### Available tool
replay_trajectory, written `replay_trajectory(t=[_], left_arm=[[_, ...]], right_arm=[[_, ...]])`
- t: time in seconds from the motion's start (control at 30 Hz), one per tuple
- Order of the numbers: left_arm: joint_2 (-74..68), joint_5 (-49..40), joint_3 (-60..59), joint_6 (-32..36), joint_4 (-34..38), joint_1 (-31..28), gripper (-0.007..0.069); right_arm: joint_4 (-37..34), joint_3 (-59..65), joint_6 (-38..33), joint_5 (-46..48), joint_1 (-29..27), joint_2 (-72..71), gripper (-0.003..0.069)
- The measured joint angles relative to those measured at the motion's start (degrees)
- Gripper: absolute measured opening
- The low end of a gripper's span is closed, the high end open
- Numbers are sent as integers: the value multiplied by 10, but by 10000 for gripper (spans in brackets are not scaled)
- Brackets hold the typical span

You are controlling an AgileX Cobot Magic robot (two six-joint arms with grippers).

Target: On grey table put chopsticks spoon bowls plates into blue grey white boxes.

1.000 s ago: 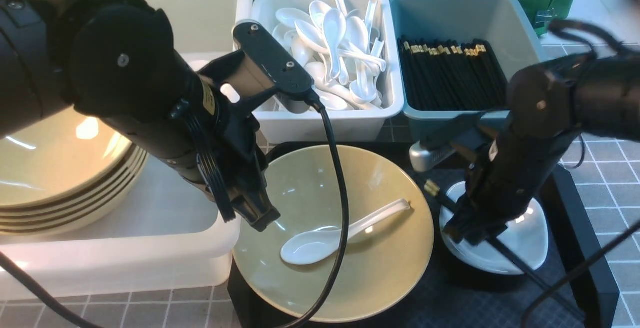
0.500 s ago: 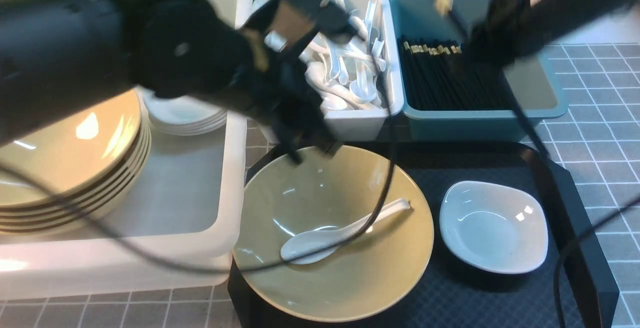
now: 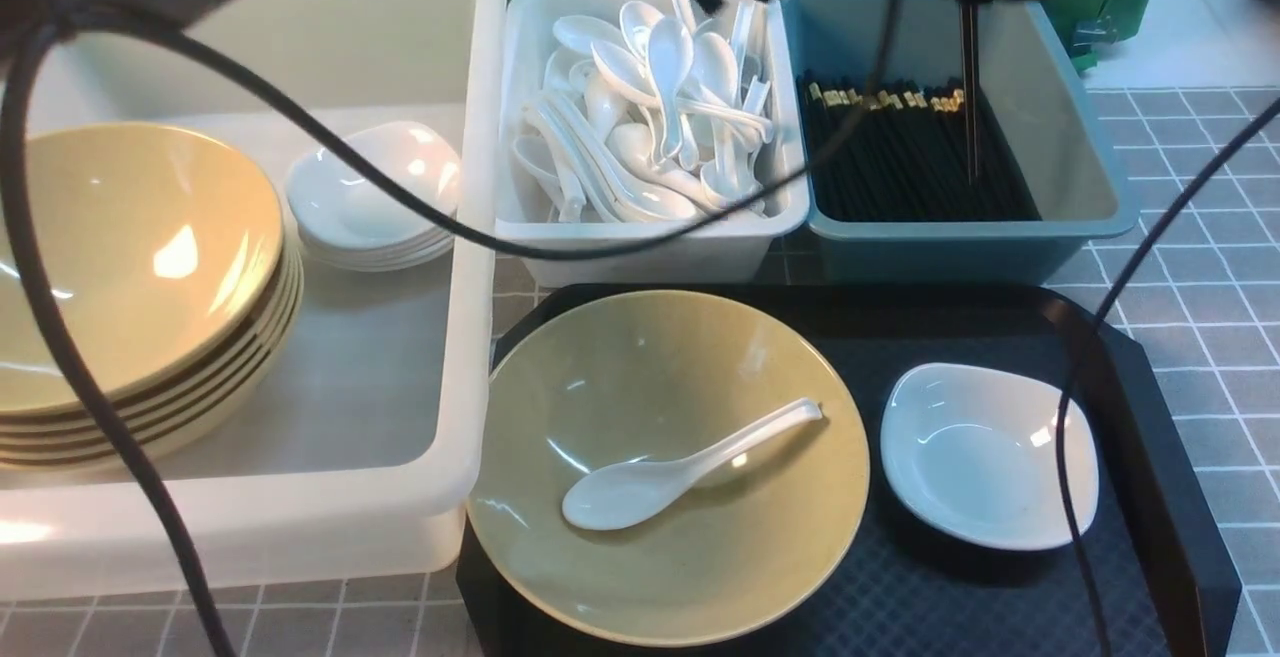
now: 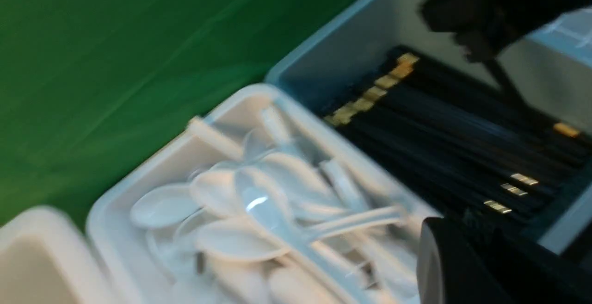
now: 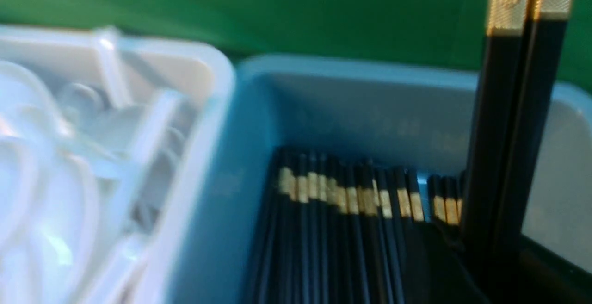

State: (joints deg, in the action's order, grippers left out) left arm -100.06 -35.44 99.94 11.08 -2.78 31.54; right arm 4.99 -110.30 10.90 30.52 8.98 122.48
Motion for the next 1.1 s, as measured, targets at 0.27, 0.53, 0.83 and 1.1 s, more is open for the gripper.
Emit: replay_trajectory(t=[0.27, 0.53, 0.83, 1.1], left_arm=[[0, -41, -33, 2, 36, -59, -11], [132, -77, -191, 18, 22, -61, -11], [371, -96, -425, -25, 21, -61, -11], [448, -116, -530, -30, 48, -61, -11]], right_arm=[[-33, -13, -4, 73, -11, 34, 398], [-50, -104, -202, 308, 6, -19, 521], [-65, -141, -324, 409, 119, -56, 479], [-67, -107, -362, 408, 239, -78, 449]])
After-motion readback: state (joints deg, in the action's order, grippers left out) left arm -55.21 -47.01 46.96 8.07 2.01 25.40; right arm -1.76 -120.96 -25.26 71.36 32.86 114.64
